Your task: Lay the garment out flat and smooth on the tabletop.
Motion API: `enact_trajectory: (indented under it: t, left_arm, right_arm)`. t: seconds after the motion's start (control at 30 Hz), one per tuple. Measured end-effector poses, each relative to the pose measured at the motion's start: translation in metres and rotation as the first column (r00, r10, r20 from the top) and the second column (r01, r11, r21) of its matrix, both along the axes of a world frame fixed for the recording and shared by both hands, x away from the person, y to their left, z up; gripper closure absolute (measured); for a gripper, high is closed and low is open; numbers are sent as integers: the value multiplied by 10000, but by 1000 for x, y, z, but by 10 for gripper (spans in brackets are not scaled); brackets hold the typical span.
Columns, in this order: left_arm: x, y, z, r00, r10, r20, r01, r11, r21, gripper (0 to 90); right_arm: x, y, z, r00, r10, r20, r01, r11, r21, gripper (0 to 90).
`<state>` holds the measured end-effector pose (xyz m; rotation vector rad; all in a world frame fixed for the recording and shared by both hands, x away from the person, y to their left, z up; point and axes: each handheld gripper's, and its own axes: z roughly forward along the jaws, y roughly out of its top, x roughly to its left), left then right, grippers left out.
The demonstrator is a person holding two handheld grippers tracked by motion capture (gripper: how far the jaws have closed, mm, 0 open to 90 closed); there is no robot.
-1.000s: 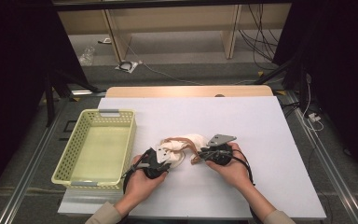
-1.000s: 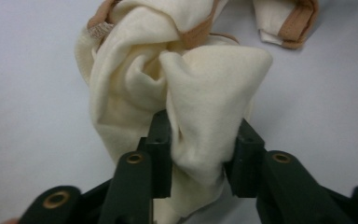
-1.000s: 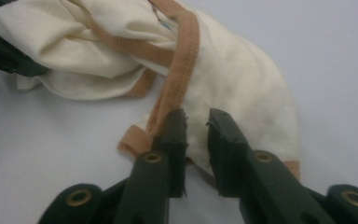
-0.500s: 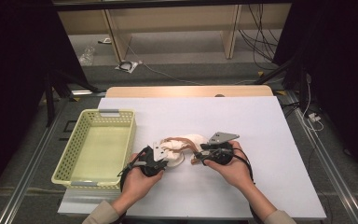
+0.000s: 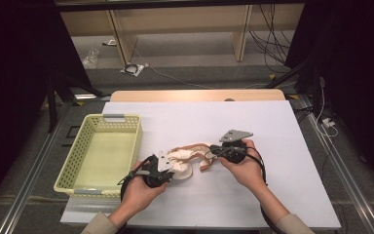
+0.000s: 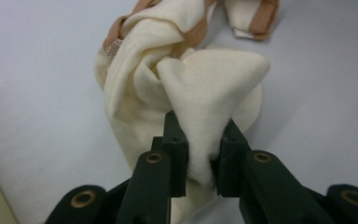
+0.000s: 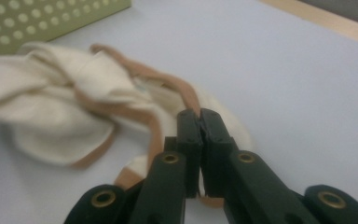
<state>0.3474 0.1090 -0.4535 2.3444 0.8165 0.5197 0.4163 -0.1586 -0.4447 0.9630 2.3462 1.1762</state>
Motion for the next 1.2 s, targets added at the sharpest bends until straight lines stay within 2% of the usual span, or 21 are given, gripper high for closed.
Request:
enact_trajectory:
  t: [0.1, 0.27, 0.43, 0.53, 0.6, 0.67, 0.83, 0.93, 1.0, 1.1, 1.2]
  left_arm:
    - [-4, 2, 5, 9997, -227, 115, 224, 9994, 253, 770]
    - [-4, 4, 6, 9990, -441, 42, 438, 9977, 525, 767]
    - [-5, 3, 4, 9978, -664, -11, 664, 9960, 602, 761]
    - [-4, 5, 3, 9980, -627, -46, 628, 9961, 613, 750]
    - [-3, 5, 3, 9983, -588, -53, 590, 9968, 540, 738]
    - [-2, 5, 2, 9983, -575, -27, 575, 9972, 486, 718]
    - [0, 6, 1, 9983, -571, -120, 576, 9976, 393, 694]
    - [-1, 6, 2, 9983, -561, -138, 565, 9977, 365, 695]
    - [-1, 5, 2, 9984, -537, -174, 542, 9981, 292, 701]
    - [-1, 4, 2, 9987, -473, -200, 477, 9986, 224, 705]
    - [-1, 4, 2, 9987, -455, -221, 460, 9987, 207, 716]
  right_arm:
    - [14, 3, 8, 9998, -151, 94, 151, 9999, -33, 881]
    - [40, 21, 17, 9997, -178, 195, 187, 9988, -455, 881]
    - [65, 42, 19, 9989, -296, 362, 327, 9955, -888, 881]
    - [80, 47, 14, 9978, -420, 507, 484, 9900, -1325, 875]
    - [87, 46, 7, 9969, -630, 460, 697, 9846, -1603, 838]
    - [93, 43, -1, 9953, -896, 378, 953, 9764, -1936, 718]
    - [82, 32, -2, 9898, -1284, 609, 1384, 9685, -2069, 634]
    - [63, 21, 9, 9809, -1586, 1123, 1778, 9659, -1885, 628]
    - [46, 14, 14, 9799, -1569, 1230, 1779, 9668, -1836, 632]
    - [23, 11, 11, 9890, -1213, 846, 1333, 9789, -1551, 637]
    - [1, 13, -1, 9958, -904, 122, 912, 9871, -1319, 631]
